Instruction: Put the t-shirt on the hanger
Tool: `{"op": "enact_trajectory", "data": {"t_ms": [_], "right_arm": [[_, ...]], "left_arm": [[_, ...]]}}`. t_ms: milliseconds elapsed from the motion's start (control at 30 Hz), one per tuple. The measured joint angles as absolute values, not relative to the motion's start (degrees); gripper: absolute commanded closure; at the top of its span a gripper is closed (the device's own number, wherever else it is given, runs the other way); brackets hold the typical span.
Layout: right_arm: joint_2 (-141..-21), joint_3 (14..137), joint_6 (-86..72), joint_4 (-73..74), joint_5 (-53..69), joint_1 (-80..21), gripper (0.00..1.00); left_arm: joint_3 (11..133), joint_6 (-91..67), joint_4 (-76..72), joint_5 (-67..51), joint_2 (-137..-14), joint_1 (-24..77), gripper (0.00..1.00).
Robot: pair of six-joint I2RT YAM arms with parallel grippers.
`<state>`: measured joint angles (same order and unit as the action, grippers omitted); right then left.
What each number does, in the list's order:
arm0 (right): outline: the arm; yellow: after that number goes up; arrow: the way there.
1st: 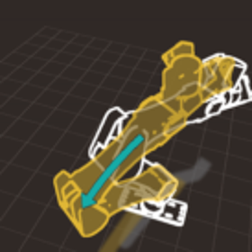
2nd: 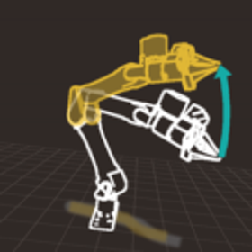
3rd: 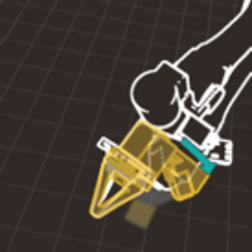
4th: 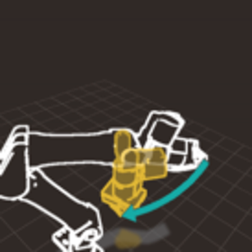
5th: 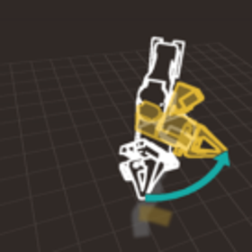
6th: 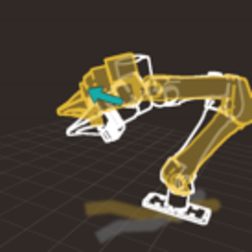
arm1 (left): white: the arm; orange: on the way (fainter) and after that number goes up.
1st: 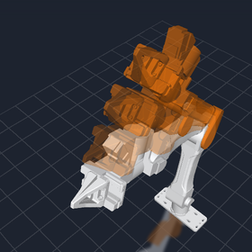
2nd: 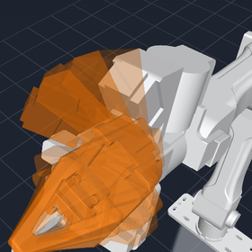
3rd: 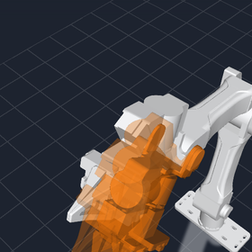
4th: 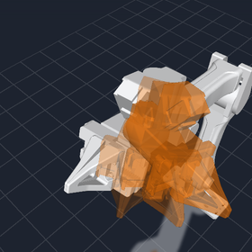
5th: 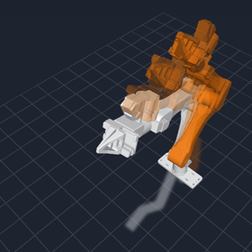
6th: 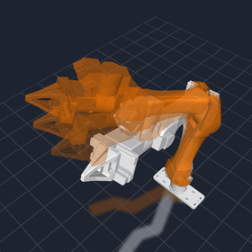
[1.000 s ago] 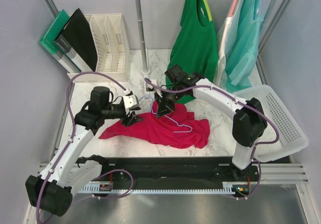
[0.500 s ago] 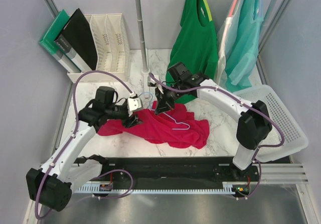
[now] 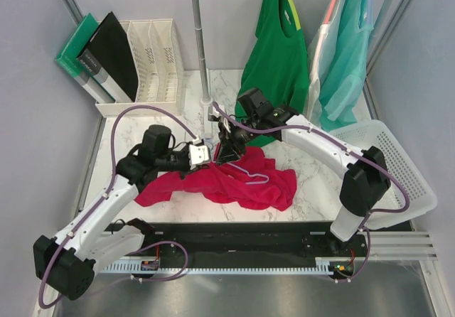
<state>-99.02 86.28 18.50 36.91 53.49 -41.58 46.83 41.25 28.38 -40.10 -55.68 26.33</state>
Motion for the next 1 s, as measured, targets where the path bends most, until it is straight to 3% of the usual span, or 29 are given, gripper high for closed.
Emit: {"op": "enact_trajectory", "data": {"t_ms": [133, 433, 700, 1000], "right_arm": [[-96.25, 86.17, 18.33, 37.01, 52.18, -40.07, 0.31], [-89.45, 80.68, 17.76, 39.88, 46.52, -32.8, 0.38], [-93.51, 74.67, 22.52, 45.3, 41.39, -33.63, 0.32], [-94.85, 67.81, 31.4, 49.36, 40.18, -33.63, 0.34]], "left_arm": [[43.42, 43.66, 29.39, -40.51, -51.11, 27.38, 0.98], [41.15, 53.6, 33.87, -45.32, -39.97, 27.51, 0.98], [41.12, 57.56, 35.44, -47.64, -40.64, 27.51, 0.98], [41.12, 58.81, 36.38, -48.16, -40.56, 27.51, 0.98]]}}
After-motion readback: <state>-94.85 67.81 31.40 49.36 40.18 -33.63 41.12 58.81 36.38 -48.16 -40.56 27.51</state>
